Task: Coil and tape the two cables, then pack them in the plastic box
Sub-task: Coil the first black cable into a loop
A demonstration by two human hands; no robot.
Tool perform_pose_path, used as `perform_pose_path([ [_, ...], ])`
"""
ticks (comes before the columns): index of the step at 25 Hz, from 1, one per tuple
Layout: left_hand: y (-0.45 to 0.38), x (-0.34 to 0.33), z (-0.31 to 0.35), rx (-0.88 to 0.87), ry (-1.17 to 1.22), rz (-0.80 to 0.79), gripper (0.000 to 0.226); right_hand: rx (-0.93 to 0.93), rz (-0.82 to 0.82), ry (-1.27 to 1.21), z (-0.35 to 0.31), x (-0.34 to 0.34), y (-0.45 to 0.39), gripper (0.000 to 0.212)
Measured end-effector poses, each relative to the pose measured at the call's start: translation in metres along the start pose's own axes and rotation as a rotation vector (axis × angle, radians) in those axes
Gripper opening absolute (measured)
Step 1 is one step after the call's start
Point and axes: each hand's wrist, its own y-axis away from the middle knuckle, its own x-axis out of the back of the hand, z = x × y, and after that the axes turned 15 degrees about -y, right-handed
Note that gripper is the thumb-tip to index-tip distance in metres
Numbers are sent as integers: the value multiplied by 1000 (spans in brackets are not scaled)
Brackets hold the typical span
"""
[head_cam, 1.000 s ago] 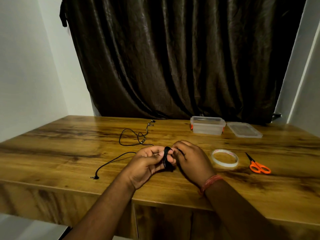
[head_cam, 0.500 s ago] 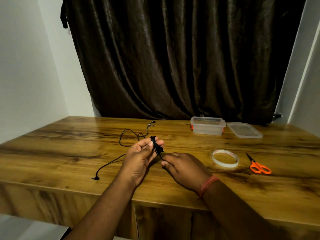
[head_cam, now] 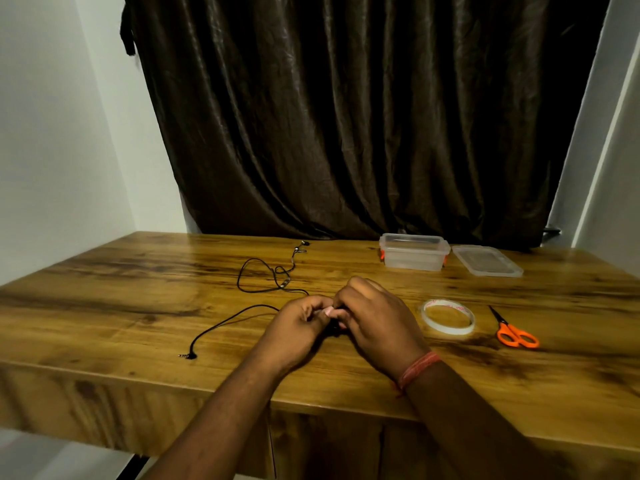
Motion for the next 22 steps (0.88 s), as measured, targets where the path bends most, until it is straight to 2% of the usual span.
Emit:
perform_pose_path([
  [5,1,0,4,35,205,-107,19,-36,71,-145,5,3,1,5],
  [13,4,8,10,53,307,-122,18,-93,34,-496,7,-2,0,9],
  [17,6,10,14,112,390,-100,38,-85,-10,-530,6,-4,0,16],
  [22,6,8,15,137,397,-107,33,-143,-11,-547,7,-5,1,13],
])
